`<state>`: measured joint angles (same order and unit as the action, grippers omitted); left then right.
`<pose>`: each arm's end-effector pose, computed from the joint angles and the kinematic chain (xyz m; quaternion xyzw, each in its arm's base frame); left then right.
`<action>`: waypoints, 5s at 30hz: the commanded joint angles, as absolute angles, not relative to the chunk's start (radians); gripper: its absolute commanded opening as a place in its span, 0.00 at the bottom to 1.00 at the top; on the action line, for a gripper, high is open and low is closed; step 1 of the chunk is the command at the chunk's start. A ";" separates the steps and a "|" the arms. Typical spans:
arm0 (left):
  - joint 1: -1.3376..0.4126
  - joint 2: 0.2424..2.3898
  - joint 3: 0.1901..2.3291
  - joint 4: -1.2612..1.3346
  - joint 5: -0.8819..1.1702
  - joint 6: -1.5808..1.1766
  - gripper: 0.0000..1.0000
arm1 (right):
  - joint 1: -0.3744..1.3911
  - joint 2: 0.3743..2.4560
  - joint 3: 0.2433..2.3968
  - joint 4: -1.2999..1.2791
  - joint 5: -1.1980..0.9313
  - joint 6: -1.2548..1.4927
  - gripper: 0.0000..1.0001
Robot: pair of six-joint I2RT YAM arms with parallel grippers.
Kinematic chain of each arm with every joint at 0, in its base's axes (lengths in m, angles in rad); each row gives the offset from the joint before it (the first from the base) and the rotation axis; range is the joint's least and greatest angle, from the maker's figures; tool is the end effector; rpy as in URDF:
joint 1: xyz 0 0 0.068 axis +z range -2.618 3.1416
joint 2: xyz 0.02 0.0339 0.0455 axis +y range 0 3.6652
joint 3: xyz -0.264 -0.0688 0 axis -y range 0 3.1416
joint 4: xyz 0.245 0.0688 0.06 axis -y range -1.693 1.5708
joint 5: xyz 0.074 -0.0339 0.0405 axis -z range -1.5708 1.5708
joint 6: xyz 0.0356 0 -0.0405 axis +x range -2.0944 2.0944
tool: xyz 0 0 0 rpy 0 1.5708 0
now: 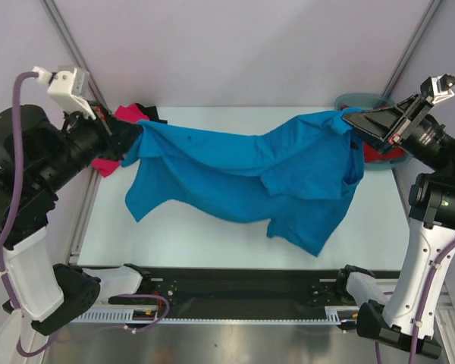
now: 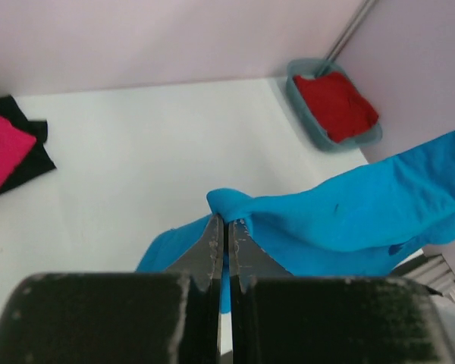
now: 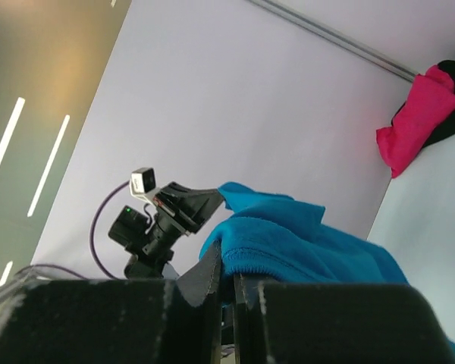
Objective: Fold and stack the t-shirts
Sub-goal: Flatten the tshirt out
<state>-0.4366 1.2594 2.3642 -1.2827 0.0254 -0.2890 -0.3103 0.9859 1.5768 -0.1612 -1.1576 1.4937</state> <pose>0.0934 -0.0446 0.5912 0.0647 0.7644 -0.2368 0.5962 0.1285 -0.0070 0.5567 0.0693 0.6415 0.6382 0.4200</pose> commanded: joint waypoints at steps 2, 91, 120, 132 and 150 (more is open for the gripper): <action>-0.440 1.316 2.245 -1.465 0.065 -0.348 0.00 | -0.322 1.025 1.534 -0.264 -1.102 1.444 0.00; -0.468 1.878 1.774 -0.799 -0.152 -0.299 1.00 | -0.008 2.114 2.148 -0.923 -0.344 0.279 1.00; -0.495 1.989 1.597 -0.716 -0.225 -0.361 1.00 | 0.213 2.198 1.832 -0.877 0.066 0.252 0.96; -0.500 2.086 1.585 -0.698 -0.153 -0.336 1.00 | 0.253 2.235 1.757 -0.877 0.155 0.279 0.97; -0.522 2.022 1.322 -0.787 -0.051 -0.316 1.00 | 0.363 1.984 1.240 -0.896 0.051 0.385 0.98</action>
<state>-0.5030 2.0079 1.3987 -0.5995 -0.1192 -0.3313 0.3050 1.9644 1.3579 -0.7097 0.1047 0.3721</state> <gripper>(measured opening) 0.996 0.974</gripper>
